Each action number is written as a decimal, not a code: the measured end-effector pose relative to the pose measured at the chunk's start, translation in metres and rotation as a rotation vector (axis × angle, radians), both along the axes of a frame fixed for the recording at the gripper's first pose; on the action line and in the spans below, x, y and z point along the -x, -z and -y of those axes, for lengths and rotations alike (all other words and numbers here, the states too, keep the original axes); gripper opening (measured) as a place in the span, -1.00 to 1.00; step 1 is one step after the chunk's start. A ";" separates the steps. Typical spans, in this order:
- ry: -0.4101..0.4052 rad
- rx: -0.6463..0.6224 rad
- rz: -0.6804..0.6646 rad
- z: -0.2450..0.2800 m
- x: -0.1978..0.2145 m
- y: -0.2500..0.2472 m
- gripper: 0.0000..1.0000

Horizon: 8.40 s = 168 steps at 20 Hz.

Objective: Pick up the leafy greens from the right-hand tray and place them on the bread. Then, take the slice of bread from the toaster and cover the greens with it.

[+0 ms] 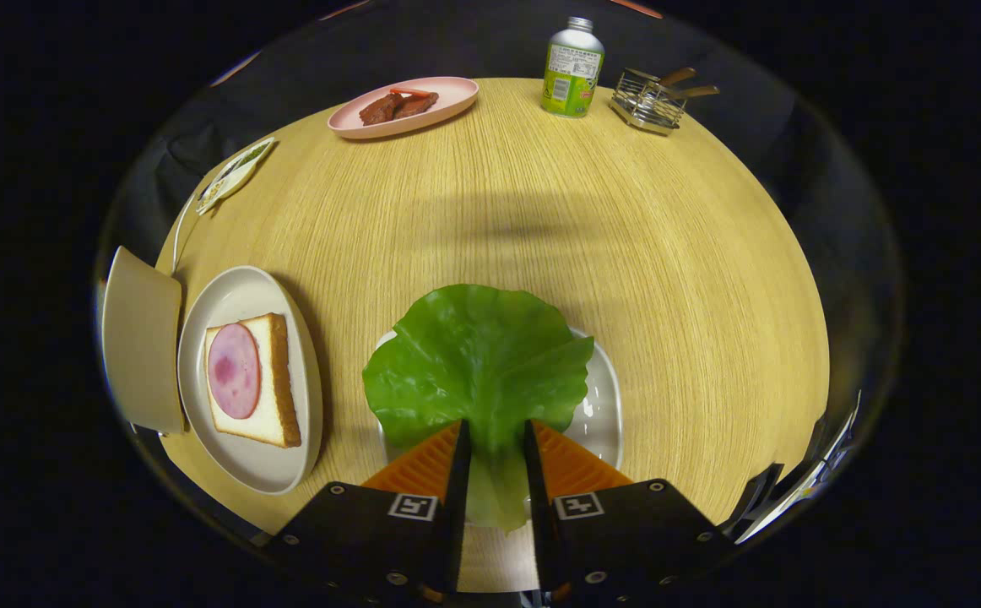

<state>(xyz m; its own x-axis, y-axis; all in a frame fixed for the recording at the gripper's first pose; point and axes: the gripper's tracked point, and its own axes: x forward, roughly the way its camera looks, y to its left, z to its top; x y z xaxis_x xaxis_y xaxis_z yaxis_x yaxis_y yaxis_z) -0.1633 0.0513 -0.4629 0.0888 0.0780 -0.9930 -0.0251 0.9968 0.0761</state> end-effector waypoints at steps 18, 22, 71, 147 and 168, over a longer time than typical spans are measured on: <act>-0.029 -0.272 0.183 -0.058 -0.027 -0.095 -0.97; -0.152 -0.303 0.192 -0.093 -0.026 -0.109 -0.96; -0.411 -0.458 0.300 -0.292 -0.075 -0.236 0.81; -0.063 -0.502 0.067 -0.162 -0.041 -0.068 -0.43; 0.002 -0.193 1.262 -0.026 -0.197 -0.400 0.89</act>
<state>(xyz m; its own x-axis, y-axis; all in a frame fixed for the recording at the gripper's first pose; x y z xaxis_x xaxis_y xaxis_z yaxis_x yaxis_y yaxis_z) 0.0342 0.0769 -0.0624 0.9587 0.2100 -0.1920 -0.1841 0.9723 0.1440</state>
